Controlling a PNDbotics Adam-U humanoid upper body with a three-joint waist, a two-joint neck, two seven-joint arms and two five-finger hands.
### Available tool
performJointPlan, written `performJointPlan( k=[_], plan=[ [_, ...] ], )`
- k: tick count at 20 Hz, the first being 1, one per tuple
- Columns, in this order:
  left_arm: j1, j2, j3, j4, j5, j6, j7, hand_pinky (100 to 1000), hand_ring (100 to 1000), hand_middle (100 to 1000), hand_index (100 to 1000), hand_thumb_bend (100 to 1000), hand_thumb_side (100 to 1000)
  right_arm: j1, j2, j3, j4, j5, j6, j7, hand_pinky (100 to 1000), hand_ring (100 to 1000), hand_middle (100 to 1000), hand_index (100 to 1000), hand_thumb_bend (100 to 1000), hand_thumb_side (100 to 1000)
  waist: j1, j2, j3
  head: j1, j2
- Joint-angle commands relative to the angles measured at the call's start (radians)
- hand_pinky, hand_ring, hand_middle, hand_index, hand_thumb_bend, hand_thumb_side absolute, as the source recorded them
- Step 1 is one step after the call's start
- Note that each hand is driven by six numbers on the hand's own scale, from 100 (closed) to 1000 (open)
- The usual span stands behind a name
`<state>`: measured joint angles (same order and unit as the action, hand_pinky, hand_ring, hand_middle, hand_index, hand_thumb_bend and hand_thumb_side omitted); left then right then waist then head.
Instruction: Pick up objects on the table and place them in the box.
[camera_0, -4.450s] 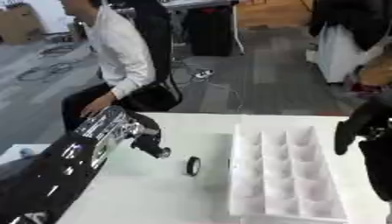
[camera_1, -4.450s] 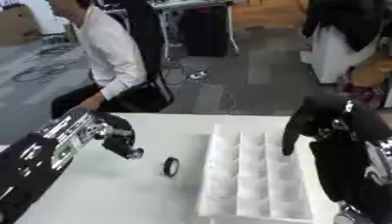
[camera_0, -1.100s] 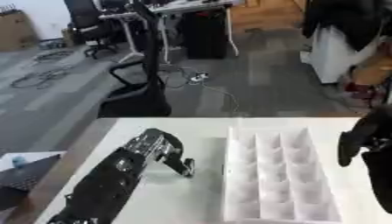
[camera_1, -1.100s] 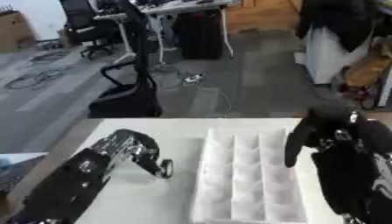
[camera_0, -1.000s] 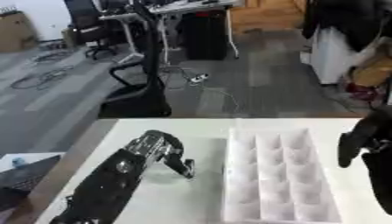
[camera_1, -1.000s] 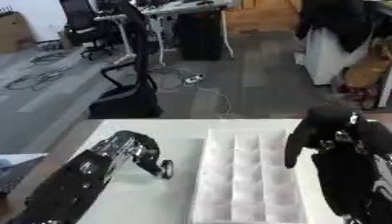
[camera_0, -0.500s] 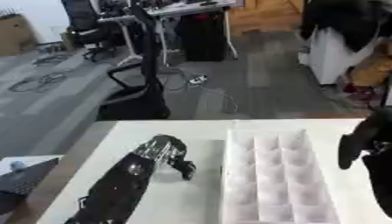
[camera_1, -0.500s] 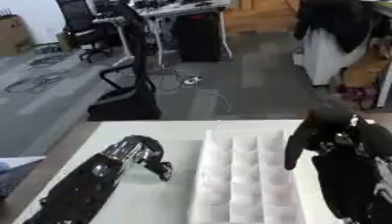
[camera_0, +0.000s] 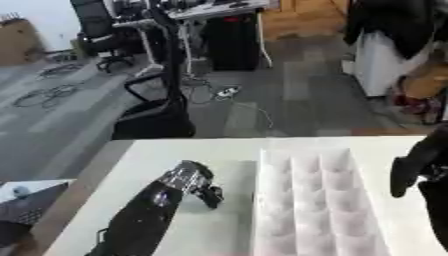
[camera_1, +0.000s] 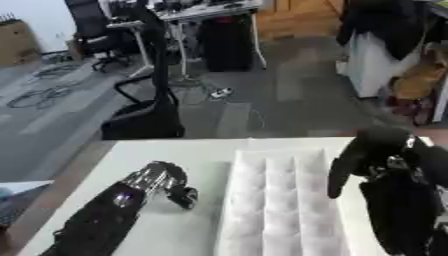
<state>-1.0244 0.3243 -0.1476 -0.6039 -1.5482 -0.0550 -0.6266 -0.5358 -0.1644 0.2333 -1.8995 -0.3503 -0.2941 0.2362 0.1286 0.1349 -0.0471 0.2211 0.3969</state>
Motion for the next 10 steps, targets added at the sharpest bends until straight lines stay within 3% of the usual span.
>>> performJointPlan(
  k=[1,3,4,5,6,10],
  plan=[
    [-0.019,0.020,0.013,-0.004,-0.026,0.004,-0.017,242,478,508,717,564,711,-0.023,0.003,-0.003,-0.023,-0.001,-0.001,0.002,312,421,527,737,100,896,-0.003,-0.013,0.003,0.013,-0.012],
    [-0.016,0.019,0.014,-0.007,-0.032,0.005,-0.017,235,474,498,705,533,682,-0.023,0.002,-0.003,-0.023,-0.001,-0.001,0.001,312,421,527,737,100,896,-0.004,-0.013,0.003,0.016,-0.013],
    [-0.014,0.018,0.014,-0.007,-0.034,0.004,-0.016,223,467,486,686,426,622,-0.023,0.003,-0.004,-0.023,-0.001,-0.001,0.001,312,421,527,737,100,896,-0.004,-0.012,0.003,0.018,-0.014],
    [-0.011,0.017,0.014,-0.008,-0.035,0.002,-0.012,223,467,486,686,426,622,-0.023,0.003,-0.004,-0.023,0.000,-0.002,0.000,312,421,527,737,100,896,-0.004,-0.012,0.002,0.020,-0.015],
    [-0.009,0.016,0.015,-0.010,-0.034,0.000,-0.002,180,441,451,637,317,580,-0.023,0.004,-0.004,-0.023,0.000,-0.002,0.000,312,422,527,737,100,895,-0.005,-0.012,0.002,0.021,-0.017],
    [0.012,0.014,0.018,-0.027,-0.015,-0.008,0.141,111,398,401,590,255,522,-0.025,0.007,-0.006,-0.021,0.002,-0.003,-0.002,313,421,527,737,100,895,-0.007,-0.010,0.000,0.024,-0.028]
  ],
)
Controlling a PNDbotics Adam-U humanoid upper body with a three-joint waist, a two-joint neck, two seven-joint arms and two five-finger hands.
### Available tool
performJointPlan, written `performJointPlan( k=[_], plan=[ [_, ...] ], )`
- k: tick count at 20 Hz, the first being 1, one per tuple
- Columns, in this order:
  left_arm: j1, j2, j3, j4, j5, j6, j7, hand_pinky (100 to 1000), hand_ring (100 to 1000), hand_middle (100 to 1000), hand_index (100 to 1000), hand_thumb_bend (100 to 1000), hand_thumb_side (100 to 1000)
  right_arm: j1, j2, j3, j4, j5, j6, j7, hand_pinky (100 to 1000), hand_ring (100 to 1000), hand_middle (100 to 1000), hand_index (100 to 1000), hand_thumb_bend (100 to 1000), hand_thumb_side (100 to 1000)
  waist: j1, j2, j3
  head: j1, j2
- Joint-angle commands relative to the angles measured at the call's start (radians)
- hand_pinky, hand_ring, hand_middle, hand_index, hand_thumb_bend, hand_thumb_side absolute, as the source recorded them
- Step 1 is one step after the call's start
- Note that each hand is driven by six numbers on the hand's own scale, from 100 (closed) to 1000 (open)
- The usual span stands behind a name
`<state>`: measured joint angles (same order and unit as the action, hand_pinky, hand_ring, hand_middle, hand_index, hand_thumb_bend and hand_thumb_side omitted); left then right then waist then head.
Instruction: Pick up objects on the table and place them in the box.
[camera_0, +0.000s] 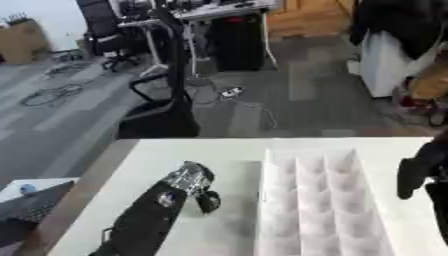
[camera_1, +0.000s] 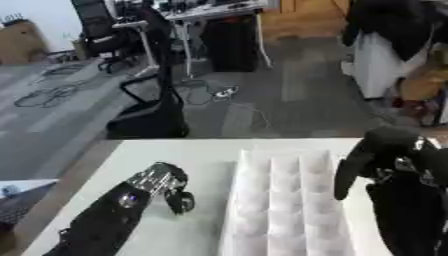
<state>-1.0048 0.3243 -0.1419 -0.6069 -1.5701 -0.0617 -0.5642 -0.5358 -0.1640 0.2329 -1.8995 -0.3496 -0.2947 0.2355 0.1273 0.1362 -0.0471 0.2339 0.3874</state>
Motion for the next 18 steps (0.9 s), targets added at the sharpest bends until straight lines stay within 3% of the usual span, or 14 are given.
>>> performJointPlan(
  k=[1,4,8,13,18],
  plan=[
    [-0.001,0.015,0.013,-0.021,0.005,0.004,0.127,113,400,403,592,260,506,-0.026,0.007,-0.006,-0.021,0.002,-0.003,-0.001,312,421,527,737,100,895,-0.006,-0.011,0.000,0.012,-0.022],
    [0.010,0.017,0.017,0.007,-0.037,0.040,0.241,113,402,396,575,283,444,-0.026,0.008,-0.006,-0.018,0.002,-0.004,-0.001,311,420,526,737,100,895,-0.008,-0.010,0.000,0.017,-0.027],
    [0.007,0.029,0.021,0.028,-0.129,0.084,0.338,100,364,339,514,245,415,-0.023,0.004,-0.006,-0.015,-0.001,-0.005,-0.002,310,420,525,737,100,895,-0.008,-0.011,0.005,0.022,-0.026],
    [-0.031,0.076,0.012,0.001,-0.279,0.140,0.506,100,334,294,492,260,356,-0.018,-0.004,-0.006,-0.008,-0.005,-0.016,-0.005,312,420,525,736,100,895,-0.006,-0.014,0.014,0.030,-0.028],
    [-0.057,0.146,0.026,-0.059,-0.247,0.160,0.673,100,295,272,484,251,368,-0.014,-0.009,-0.008,-0.004,-0.002,-0.022,-0.006,313,420,525,736,100,896,-0.002,-0.018,0.023,0.028,-0.038]
  ],
)
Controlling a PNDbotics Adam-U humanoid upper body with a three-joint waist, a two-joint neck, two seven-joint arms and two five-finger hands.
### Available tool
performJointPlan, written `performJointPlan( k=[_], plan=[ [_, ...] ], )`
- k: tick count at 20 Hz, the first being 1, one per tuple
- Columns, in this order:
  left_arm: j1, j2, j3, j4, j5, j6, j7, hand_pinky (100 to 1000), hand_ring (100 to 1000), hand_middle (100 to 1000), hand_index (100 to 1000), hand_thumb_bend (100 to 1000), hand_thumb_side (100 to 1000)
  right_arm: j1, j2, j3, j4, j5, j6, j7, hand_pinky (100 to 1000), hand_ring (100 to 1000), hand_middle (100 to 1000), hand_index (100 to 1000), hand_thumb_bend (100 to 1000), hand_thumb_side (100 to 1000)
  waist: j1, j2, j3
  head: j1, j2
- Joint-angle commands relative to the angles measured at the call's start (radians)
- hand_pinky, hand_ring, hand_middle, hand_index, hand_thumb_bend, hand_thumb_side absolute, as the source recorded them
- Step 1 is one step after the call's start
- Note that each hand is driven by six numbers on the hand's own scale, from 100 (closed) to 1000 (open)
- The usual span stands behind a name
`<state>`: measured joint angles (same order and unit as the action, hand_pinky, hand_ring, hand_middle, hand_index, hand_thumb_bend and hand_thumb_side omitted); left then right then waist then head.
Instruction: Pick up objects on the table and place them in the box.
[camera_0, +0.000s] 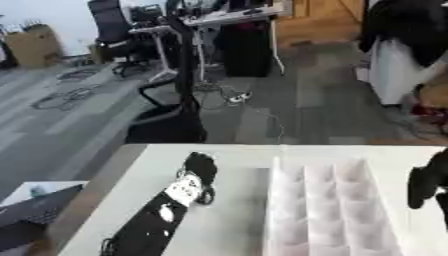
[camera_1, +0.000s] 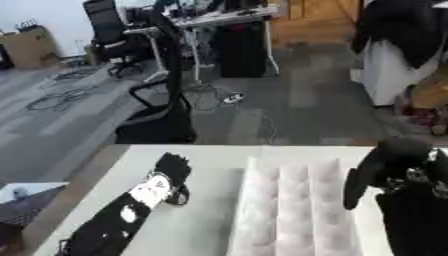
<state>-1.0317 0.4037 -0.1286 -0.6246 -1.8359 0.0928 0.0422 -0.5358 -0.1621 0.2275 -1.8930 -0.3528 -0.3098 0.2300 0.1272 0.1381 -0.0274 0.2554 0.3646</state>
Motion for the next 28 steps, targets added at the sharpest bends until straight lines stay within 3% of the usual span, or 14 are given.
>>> performJointPlan(
  k=[1,2,4,5,6,12,17,22,28],
  plan=[
    [-0.034,0.082,0.013,-0.055,0.043,0.001,0.088,100,287,270,484,174,367,-0.013,-0.013,-0.003,-0.011,0.002,-0.008,-0.001,313,421,525,736,100,893,-0.001,-0.021,0.006,0.005,-0.018],
    [-0.038,0.097,0.012,-0.072,0.073,-0.005,0.105,100,281,271,486,242,370,-0.013,-0.015,-0.003,-0.011,0.003,-0.008,-0.001,312,420,525,735,100,896,0.000,-0.022,0.009,0.004,-0.020],
    [-0.043,0.124,0.006,-0.112,0.143,-0.027,0.133,100,270,270,487,234,373,-0.011,-0.019,-0.003,-0.009,0.003,-0.009,-0.001,311,420,525,735,100,896,0.001,-0.024,0.015,0.001,-0.025],
    [-0.044,0.133,0.002,-0.132,0.180,-0.041,0.144,100,277,272,487,165,418,-0.010,-0.020,-0.003,-0.008,0.004,-0.008,-0.001,310,420,524,735,100,889,0.000,-0.025,0.017,-0.001,-0.027],
    [-0.044,0.141,-0.003,-0.149,0.216,-0.054,0.154,100,282,269,486,221,376,-0.010,-0.021,-0.003,-0.007,0.004,-0.008,-0.002,310,420,525,736,100,896,0.000,-0.027,0.020,-0.003,-0.028],
    [-0.047,0.147,-0.040,-0.247,0.389,-0.157,0.260,100,253,268,489,203,390,-0.011,-0.013,0.000,-0.005,0.005,-0.007,0.001,311,421,526,735,100,897,-0.009,-0.040,0.027,-0.016,-0.037],
    [-0.045,0.126,-0.080,-0.275,0.501,-0.289,0.327,100,224,269,494,169,409,-0.016,-0.007,0.002,-0.008,0.005,-0.005,0.004,313,423,528,735,100,898,-0.015,-0.050,0.022,-0.017,-0.032],
    [-0.048,0.118,-0.118,-0.292,0.618,-0.474,0.338,100,220,309,498,153,422,-0.017,-0.004,0.004,-0.009,0.005,-0.003,0.005,315,423,529,735,100,898,-0.012,-0.052,0.015,-0.021,-0.028],
    [-0.063,0.104,-0.139,-0.286,0.683,-0.608,0.317,100,221,305,500,137,433,-0.018,-0.002,0.006,-0.012,0.004,-0.001,0.008,317,424,529,735,100,898,-0.009,-0.051,0.005,-0.019,-0.023]
  ],
)
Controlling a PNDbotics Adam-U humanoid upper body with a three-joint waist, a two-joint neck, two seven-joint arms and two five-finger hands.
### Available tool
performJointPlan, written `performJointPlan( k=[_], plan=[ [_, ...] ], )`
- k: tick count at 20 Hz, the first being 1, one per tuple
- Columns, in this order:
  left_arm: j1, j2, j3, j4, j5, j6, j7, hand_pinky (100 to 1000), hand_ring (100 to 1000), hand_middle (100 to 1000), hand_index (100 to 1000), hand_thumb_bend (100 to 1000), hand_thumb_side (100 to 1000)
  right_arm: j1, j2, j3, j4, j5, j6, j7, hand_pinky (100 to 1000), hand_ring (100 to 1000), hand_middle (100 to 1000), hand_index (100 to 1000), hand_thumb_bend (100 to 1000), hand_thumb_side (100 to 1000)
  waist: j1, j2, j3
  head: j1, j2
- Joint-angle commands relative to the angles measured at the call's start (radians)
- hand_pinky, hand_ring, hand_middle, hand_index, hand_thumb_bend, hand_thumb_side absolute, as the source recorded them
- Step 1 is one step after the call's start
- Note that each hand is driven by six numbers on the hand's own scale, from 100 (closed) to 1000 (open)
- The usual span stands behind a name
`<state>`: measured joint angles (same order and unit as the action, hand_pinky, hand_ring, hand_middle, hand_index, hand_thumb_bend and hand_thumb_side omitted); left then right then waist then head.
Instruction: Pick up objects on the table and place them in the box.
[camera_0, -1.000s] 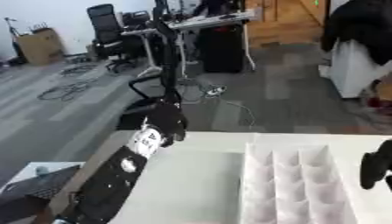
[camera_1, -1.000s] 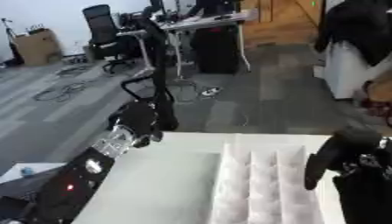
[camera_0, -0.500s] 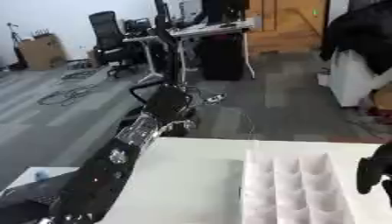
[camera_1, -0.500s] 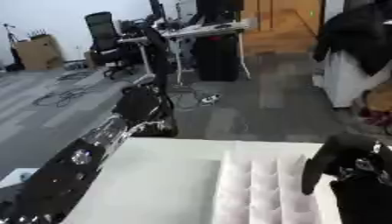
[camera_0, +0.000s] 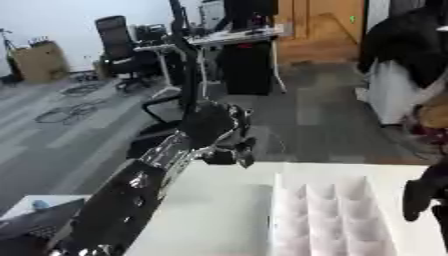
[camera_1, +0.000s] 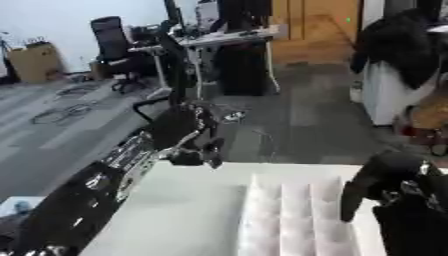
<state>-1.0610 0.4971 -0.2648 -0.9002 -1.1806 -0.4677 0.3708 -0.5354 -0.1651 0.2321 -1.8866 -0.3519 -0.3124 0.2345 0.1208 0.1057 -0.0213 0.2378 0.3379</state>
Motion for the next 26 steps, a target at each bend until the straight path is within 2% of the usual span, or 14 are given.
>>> performJointPlan(
  k=[1,8,19,20,26],
  plan=[
    [-0.038,0.009,-0.005,-0.007,0.036,-0.067,-0.022,100,222,305,501,135,434,-0.019,0.001,0.001,-0.019,0.003,0.002,0.003,317,424,529,735,100,898,-0.002,-0.018,-0.002,0.001,0.007],
    [-0.068,-0.003,-0.016,0.012,0.088,-0.184,-0.087,100,225,301,505,113,461,-0.022,0.007,0.005,-0.025,-0.001,0.004,0.008,322,426,530,735,100,898,0.007,-0.012,-0.016,0.005,0.028],
    [-0.090,-0.027,-0.022,0.058,0.135,-0.321,-0.223,100,221,299,512,100,516,-0.027,0.026,0.010,-0.040,-0.010,0.007,0.013,331,428,532,734,100,897,0.018,0.006,-0.045,0.004,0.021],
    [-0.090,-0.030,-0.026,0.065,0.139,-0.335,-0.242,100,220,298,518,100,555,-0.027,0.028,0.010,-0.041,-0.011,0.007,0.013,333,428,533,734,100,897,0.020,0.009,-0.049,0.004,0.020],
    [-0.102,-0.044,-0.022,0.104,0.176,-0.397,-0.365,100,224,299,548,100,601,-0.034,0.036,0.014,-0.048,-0.013,0.014,0.016,333,428,532,735,100,893,0.030,0.024,-0.073,0.011,0.015]
  ],
)
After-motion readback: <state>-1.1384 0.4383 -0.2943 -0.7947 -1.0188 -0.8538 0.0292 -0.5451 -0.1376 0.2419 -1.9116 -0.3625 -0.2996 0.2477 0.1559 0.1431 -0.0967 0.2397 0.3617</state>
